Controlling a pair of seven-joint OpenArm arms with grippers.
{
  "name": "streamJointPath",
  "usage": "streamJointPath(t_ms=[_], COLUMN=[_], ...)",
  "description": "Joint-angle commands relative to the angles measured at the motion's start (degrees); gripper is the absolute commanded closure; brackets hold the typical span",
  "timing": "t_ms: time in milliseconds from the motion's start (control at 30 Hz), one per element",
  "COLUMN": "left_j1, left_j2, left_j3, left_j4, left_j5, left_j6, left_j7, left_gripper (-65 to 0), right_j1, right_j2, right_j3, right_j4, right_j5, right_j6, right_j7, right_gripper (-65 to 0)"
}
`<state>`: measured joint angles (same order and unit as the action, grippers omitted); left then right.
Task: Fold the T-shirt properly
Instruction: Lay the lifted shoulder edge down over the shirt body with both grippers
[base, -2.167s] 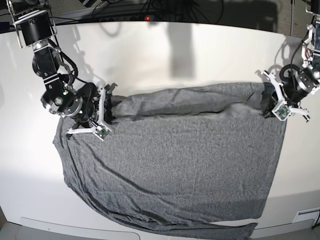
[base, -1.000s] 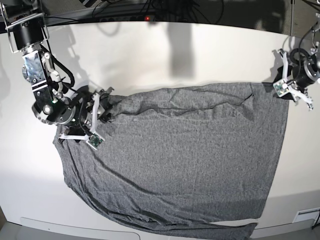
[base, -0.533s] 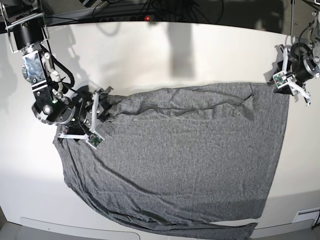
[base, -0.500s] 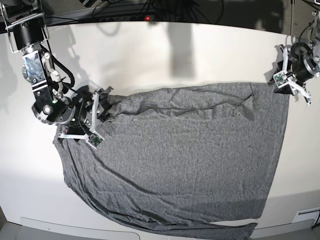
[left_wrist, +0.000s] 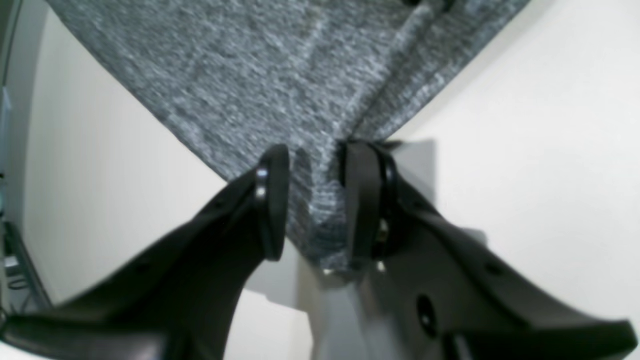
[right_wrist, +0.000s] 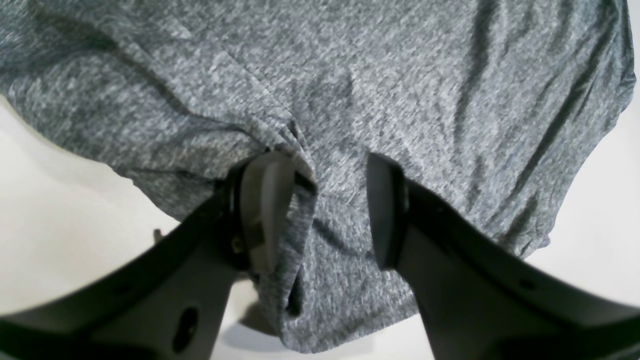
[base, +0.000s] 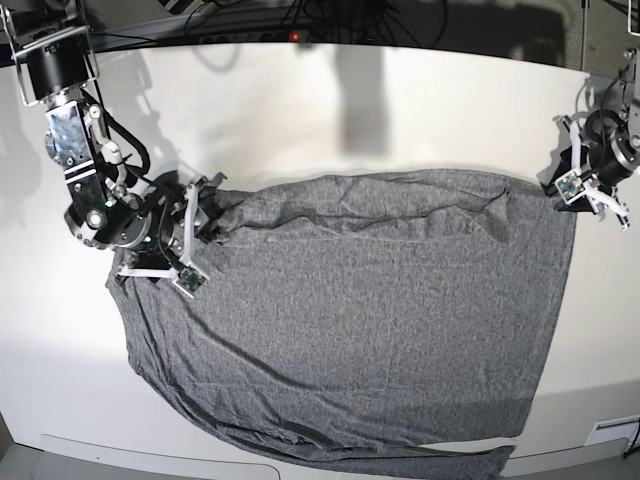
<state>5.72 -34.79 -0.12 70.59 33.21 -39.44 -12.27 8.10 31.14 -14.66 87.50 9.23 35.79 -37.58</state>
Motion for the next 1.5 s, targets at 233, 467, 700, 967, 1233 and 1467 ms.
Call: streamJointPath(t_ms=[233, 467, 700, 967, 1233, 1467], left_j1=[-0.31, -0.17, -0.20, -0.17, -0.17, -0.17], left_j2=[-0.79, -0.81, -0.76, -0.79, -0.79, -0.79], left_j3=[9.16, 9.25, 9.22, 9.22, 9.22, 9.22], left_j4=[-0.48, -0.48, -0.46, -0.44, -0.42, -0.44], left_j5=[2.73, -4.20, -6.93, -8.55, -9.92, -9.92], left_j6=[-0.56, -0.56, -0.56, -0.17, -0.15, -0.17], left_j7=[4.66, 10.45, 12.46, 12.55, 12.52, 12.50], left_gripper=[0.0, 0.0, 0.0, 0.0, 0.0, 0.0], right_j1=[1.25, 0.92, -7.39, -11.54, -11.63, -9.81], right_j2=[0.96, 4.81, 8.24, 8.04, 5.51, 5.53], right_j3=[0.39, 0.42, 0.39, 0.39, 0.39, 0.39], right_j4=[1.01, 6.51, 9.57, 9.03, 3.04, 0.28], right_j5=[0.68, 9.49, 7.19, -3.76, -13.60, -13.57], right_j6=[-0.24, -0.17, 1.90, 1.49, -0.24, -0.22], right_j7=[-3.28, -8.96, -11.32, -4.09, 4.26, 4.79], right_gripper=[-28.0, -28.0, -28.0, -28.0, -28.0, -28.0])
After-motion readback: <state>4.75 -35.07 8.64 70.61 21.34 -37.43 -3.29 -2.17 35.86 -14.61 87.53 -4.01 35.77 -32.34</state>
